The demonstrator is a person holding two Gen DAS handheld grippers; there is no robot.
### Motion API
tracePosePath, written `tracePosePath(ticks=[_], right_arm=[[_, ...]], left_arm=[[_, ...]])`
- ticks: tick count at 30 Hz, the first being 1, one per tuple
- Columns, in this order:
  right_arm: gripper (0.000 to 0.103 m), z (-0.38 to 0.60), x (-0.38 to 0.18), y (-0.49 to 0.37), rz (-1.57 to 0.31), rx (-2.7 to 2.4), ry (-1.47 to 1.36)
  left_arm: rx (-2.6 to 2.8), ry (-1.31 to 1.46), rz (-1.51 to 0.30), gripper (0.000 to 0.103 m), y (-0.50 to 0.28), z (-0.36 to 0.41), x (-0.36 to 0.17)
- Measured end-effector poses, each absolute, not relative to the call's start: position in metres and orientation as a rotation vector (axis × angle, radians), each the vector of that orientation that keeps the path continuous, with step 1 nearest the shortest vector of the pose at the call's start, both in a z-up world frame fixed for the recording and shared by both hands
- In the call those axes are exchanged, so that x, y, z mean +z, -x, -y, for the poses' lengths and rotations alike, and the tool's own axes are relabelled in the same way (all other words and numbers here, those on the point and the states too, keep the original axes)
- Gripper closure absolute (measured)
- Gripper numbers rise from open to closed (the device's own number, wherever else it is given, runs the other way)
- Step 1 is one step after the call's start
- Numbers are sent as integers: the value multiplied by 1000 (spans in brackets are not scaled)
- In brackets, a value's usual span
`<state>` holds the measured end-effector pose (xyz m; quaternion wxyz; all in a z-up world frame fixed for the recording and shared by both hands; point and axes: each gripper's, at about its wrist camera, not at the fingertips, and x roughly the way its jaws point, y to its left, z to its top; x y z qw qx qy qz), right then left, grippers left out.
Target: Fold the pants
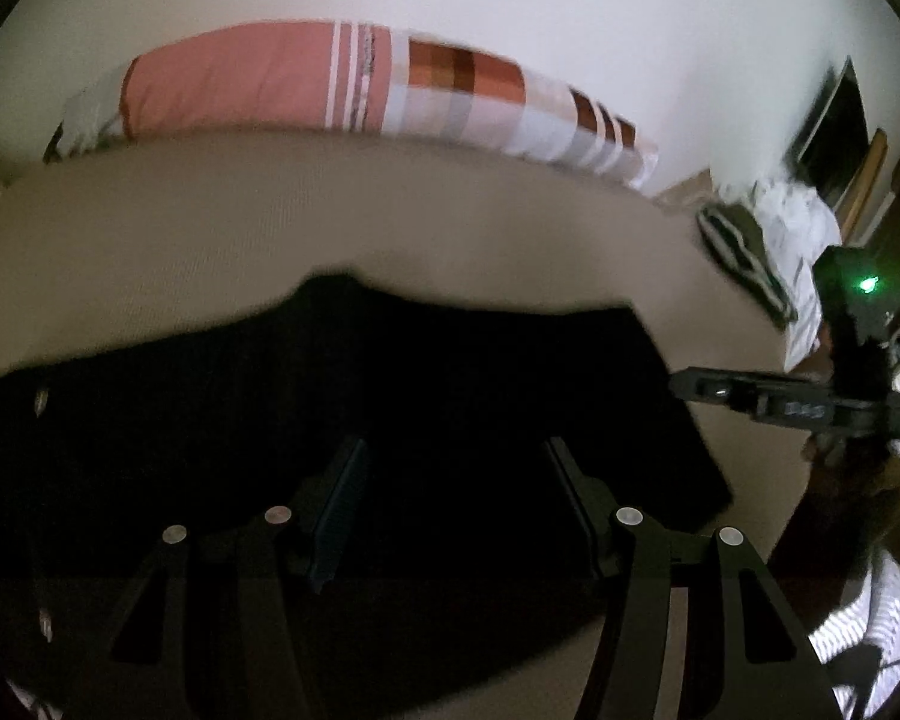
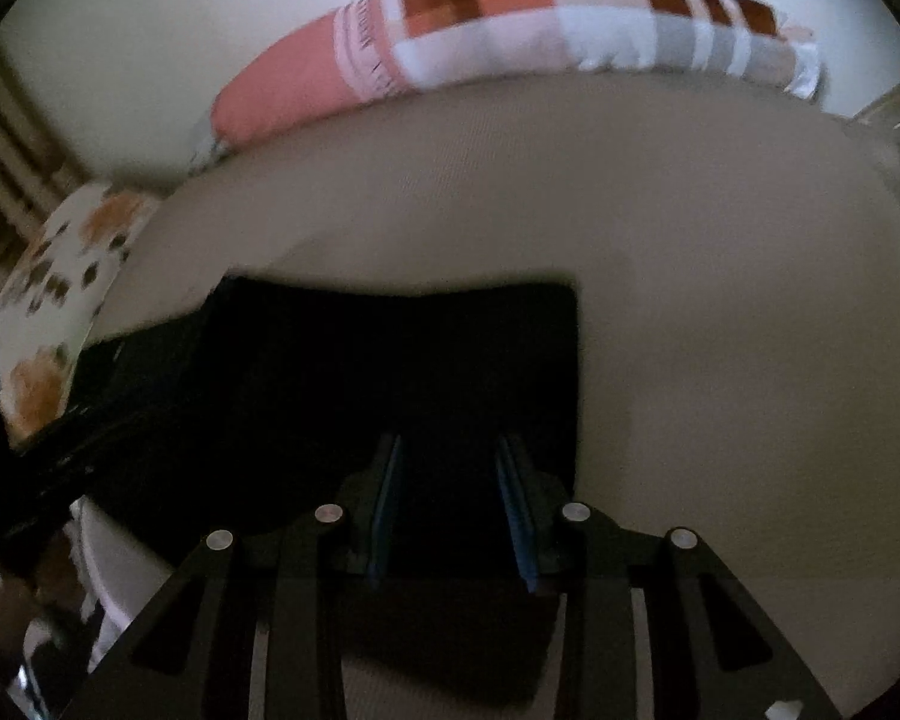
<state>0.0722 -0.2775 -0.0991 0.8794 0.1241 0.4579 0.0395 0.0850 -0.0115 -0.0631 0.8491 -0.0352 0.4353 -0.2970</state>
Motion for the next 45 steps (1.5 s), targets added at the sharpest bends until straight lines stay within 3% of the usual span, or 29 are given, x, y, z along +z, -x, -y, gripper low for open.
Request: tracePosePath(ticks=[13,24,28,38,45], right_arm=[[72,289,-119,-141,-969,-24,-148],[71,282,-109,-136,-958,-31,-128],[62,277,-94,-123,-914,-16,-160],[58,245,-79,-96,-904,129,-291],[55,214,-81,-97,-941,198,-289]], left_arm=[[-598,33,-1008,43,-160,41,-114],[-565,-50,-987,43,-146,42,-104],[-537,-59,-947,43,-137,24,-85],[-418,38,-938,38,-114,-115,-40],[-320,219,-1001,38,-118,-229,-52]])
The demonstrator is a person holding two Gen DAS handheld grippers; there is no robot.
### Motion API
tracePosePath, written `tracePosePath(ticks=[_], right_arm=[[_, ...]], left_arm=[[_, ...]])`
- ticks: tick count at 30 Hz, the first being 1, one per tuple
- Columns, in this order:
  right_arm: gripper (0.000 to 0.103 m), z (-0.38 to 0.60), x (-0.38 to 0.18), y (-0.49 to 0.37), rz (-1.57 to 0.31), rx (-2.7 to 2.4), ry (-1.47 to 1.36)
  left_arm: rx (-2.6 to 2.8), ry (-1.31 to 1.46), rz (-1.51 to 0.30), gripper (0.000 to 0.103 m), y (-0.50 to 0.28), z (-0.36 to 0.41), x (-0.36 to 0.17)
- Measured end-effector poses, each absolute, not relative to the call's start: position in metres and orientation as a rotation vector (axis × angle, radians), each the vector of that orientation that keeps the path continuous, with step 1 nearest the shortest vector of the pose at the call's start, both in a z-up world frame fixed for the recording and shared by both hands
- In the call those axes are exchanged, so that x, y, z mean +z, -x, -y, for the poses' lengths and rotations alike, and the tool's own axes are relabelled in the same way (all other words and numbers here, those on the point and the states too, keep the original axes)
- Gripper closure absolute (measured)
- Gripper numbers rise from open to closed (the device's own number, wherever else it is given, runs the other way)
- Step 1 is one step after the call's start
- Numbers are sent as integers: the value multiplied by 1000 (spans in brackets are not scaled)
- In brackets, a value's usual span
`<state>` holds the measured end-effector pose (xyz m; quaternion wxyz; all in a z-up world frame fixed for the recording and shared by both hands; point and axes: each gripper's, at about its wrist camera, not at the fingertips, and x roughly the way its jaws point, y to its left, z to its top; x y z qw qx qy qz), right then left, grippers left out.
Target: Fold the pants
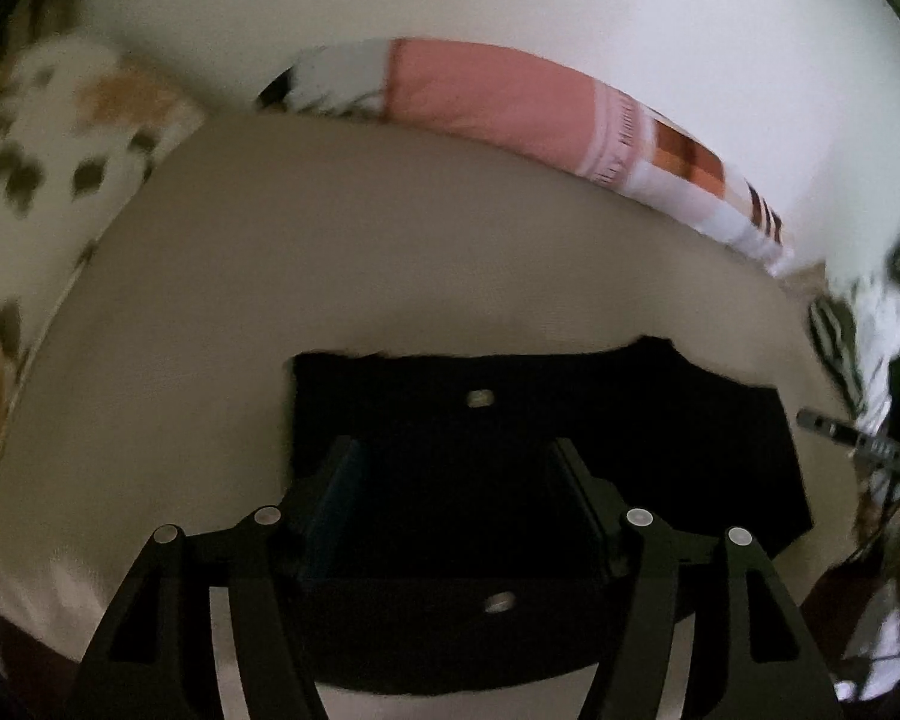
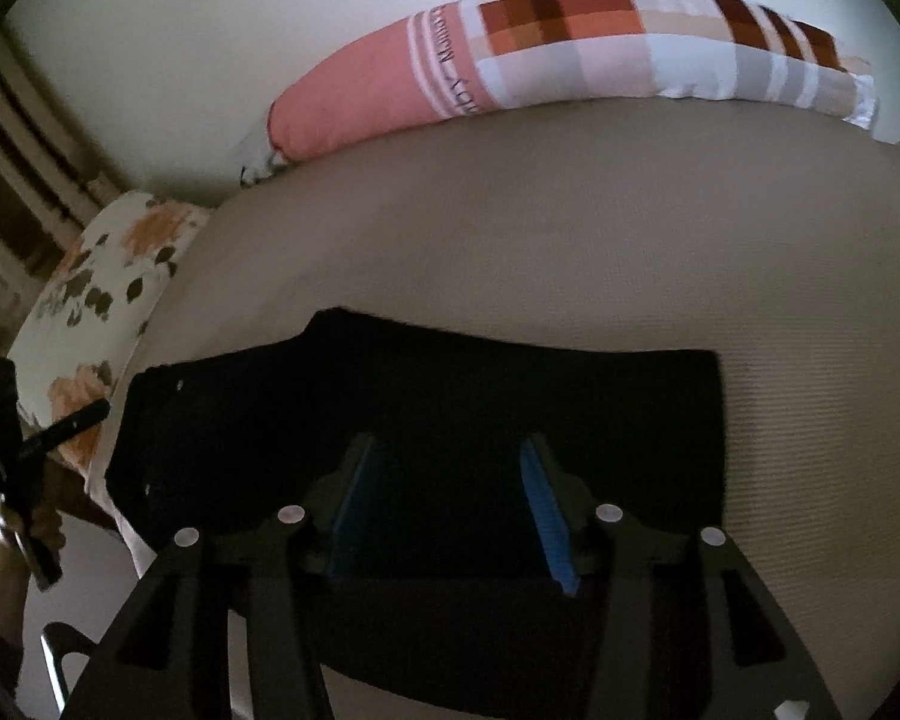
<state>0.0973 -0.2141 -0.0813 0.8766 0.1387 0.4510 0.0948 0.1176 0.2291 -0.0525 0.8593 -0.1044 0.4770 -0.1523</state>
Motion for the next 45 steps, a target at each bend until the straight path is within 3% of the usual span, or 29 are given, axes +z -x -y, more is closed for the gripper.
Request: tracePosePath(ticks=[13,23,26,31,33,45], right_arm=[[55,160,-87,-129,-1041,225,-216],[55,123,-90,-154,-1096,240,-190],[55,113,-91,-159,-1101,246,-181],[55,104,-92,-161,-1097,271,-206],[55,104,-89,-157,-1083,278,-204],[54,191,-62,-119,-922,212,-349]], left_arm=[[-480,559,-1246,44,-159,-307,-129],[-667,625,-1262,49,-177,-311,-146],[-718,671,-1268,61,-184,-305,-155],[-716,763,-1216,69,-186,-299,-164],[-647,799,-1198,77,-178,-301,-161],[-477,778,-1125,93,-143,-219,-45]])
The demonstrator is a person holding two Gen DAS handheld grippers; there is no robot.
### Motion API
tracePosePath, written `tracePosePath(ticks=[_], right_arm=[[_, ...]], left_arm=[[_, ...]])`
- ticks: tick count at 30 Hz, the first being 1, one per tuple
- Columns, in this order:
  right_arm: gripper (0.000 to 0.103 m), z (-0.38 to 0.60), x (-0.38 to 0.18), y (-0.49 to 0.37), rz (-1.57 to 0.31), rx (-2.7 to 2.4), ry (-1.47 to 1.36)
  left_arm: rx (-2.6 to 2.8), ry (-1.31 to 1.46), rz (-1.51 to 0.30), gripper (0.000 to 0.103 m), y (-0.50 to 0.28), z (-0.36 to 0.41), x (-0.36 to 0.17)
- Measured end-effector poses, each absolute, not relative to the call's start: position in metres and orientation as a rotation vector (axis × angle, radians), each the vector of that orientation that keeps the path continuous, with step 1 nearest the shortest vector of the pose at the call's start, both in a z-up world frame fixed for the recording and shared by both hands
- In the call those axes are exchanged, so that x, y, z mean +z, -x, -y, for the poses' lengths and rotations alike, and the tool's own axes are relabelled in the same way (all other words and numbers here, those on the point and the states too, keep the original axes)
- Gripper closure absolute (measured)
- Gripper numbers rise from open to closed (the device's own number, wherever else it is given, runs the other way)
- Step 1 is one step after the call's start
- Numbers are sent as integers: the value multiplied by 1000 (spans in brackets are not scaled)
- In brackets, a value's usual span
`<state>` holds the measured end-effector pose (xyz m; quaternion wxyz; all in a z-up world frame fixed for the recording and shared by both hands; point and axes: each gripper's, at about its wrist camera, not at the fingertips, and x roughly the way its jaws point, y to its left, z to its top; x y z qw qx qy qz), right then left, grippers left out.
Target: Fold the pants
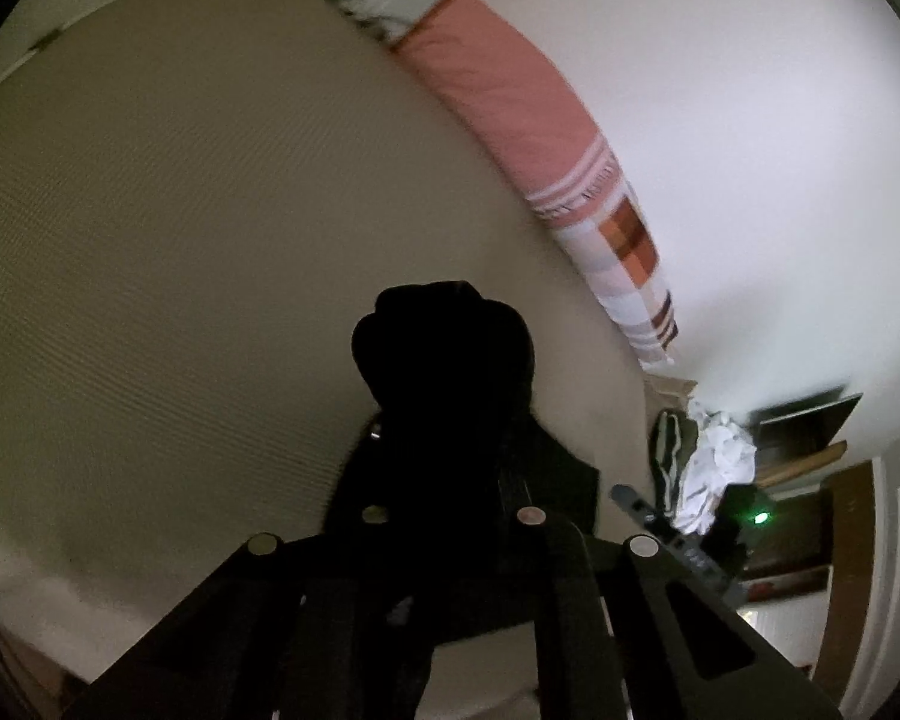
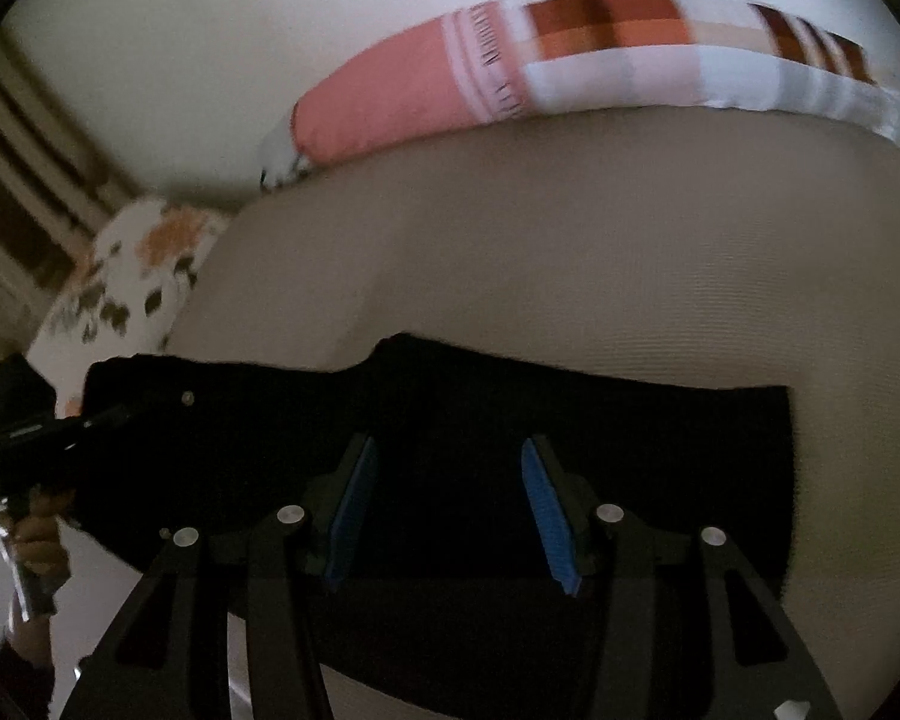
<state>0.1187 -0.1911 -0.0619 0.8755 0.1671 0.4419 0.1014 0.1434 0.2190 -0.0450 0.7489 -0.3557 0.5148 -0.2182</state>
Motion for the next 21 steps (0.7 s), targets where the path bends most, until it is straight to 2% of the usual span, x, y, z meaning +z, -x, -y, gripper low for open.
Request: tracePosePath(ticks=[5,10,15,21], right_arm=[[54,233,-61,-99,-866,179,-418],[53,276,-66,-75,-824,142,-469],[52,310,-74,-58,-808,91,-520],[52,334,-85,-45,-817,49,-565]], left_arm=[[-471,716,-1124,93,-145,-144,-8],[-514,629,-1140,93,-151,-64,6],[-531,504,-1140,93,-154,15,-2],[-496,384,-1197,93,-152,83,-45]])
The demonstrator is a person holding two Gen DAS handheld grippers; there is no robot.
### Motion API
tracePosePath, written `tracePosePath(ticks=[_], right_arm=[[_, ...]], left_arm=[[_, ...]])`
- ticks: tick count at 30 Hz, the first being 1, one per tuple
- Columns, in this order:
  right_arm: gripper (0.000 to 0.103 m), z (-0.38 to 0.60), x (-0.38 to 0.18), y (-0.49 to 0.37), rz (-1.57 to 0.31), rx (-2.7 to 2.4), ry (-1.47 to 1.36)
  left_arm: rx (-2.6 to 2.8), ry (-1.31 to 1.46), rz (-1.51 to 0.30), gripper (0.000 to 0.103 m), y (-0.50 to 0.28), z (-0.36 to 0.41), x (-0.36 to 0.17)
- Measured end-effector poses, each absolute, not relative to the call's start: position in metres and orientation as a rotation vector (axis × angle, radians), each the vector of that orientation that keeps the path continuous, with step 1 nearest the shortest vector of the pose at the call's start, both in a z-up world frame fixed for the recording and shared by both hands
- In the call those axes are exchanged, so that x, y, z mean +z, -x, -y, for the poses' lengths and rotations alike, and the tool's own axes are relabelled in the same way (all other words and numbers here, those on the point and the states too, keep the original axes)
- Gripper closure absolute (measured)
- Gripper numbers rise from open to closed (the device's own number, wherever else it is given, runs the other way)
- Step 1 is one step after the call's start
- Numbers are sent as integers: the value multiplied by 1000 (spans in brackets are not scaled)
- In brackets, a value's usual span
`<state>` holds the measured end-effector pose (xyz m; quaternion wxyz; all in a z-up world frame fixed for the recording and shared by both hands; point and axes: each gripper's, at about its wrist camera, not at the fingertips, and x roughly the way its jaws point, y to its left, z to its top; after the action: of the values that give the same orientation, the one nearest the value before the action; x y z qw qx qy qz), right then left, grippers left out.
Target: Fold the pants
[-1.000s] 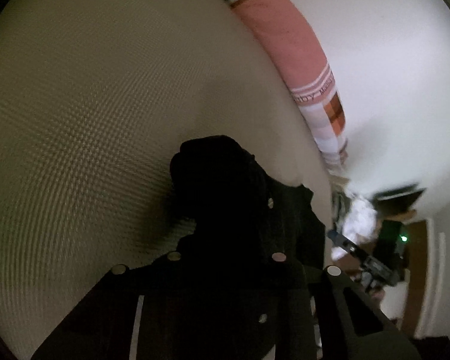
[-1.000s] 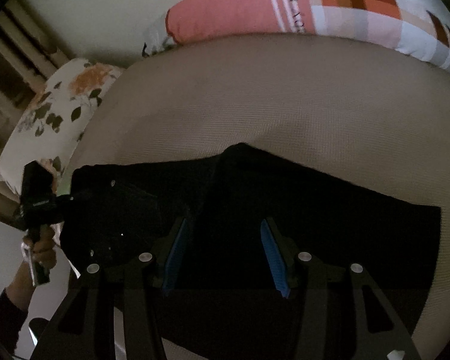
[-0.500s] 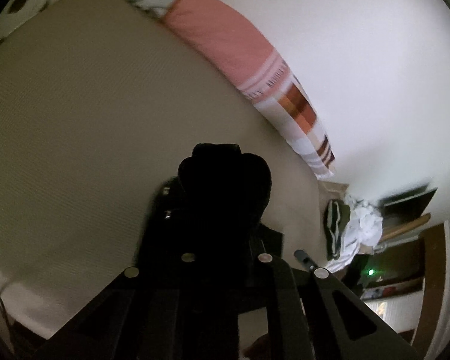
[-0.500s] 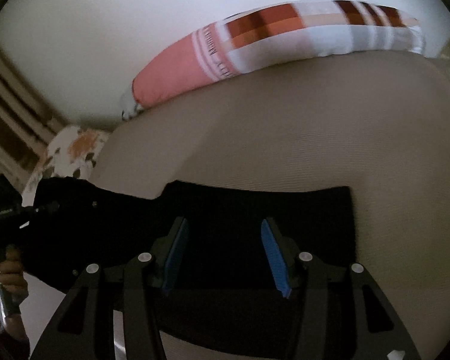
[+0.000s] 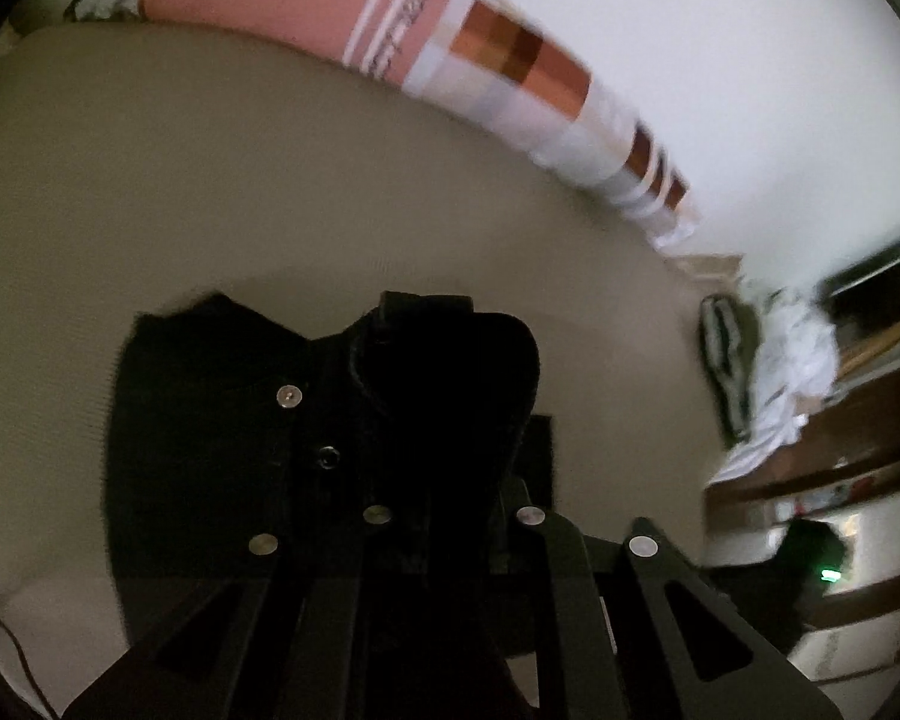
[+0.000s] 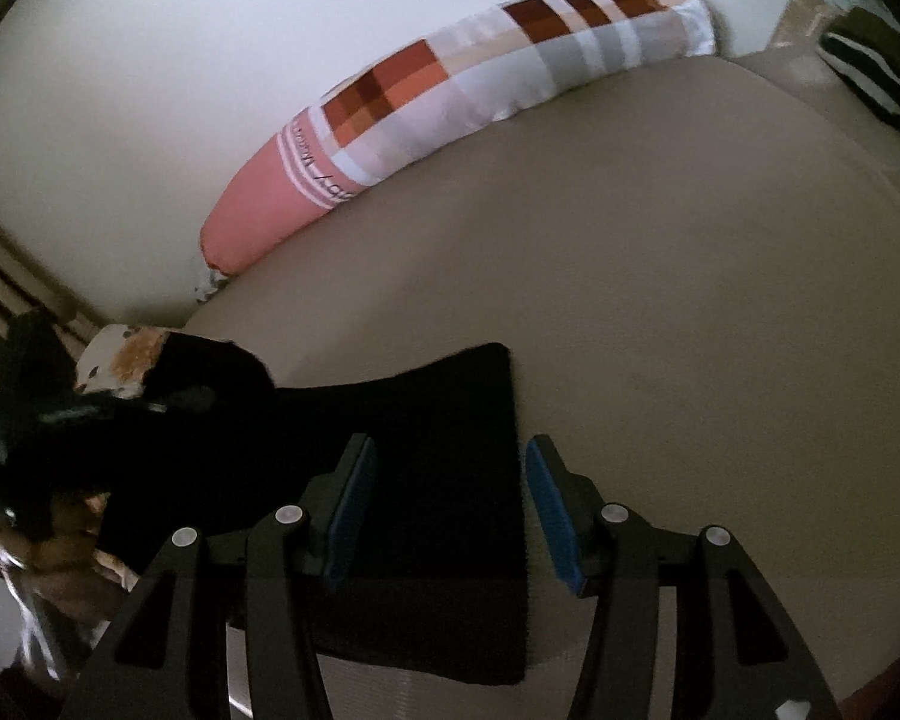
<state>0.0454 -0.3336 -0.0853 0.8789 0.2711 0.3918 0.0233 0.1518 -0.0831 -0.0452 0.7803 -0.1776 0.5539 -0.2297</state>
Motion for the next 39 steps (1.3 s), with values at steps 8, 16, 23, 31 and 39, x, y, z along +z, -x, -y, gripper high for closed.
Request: tracePosePath(ticks=[8,16,23,31,39], right_arm=[[52,341,-98,-43,-850,37,-565],[45,340,-98,-59,-881,120,-571],[38,313,-117,-96,-1018,405,-601],[38,308,-146,-139,-1064,451,-633],[84,303,-154,-174,-1063,513,-755]], left_arm=[[-478,266,-1223,71,-148,128,-81],[-657,180,-1079,39,-123,118,-33],[-394,51,-966,34,-121,24,-26],[-216,169,-1080,34,-126,-56,-71],[-191,205,-1126,34,-131,-55,-95]])
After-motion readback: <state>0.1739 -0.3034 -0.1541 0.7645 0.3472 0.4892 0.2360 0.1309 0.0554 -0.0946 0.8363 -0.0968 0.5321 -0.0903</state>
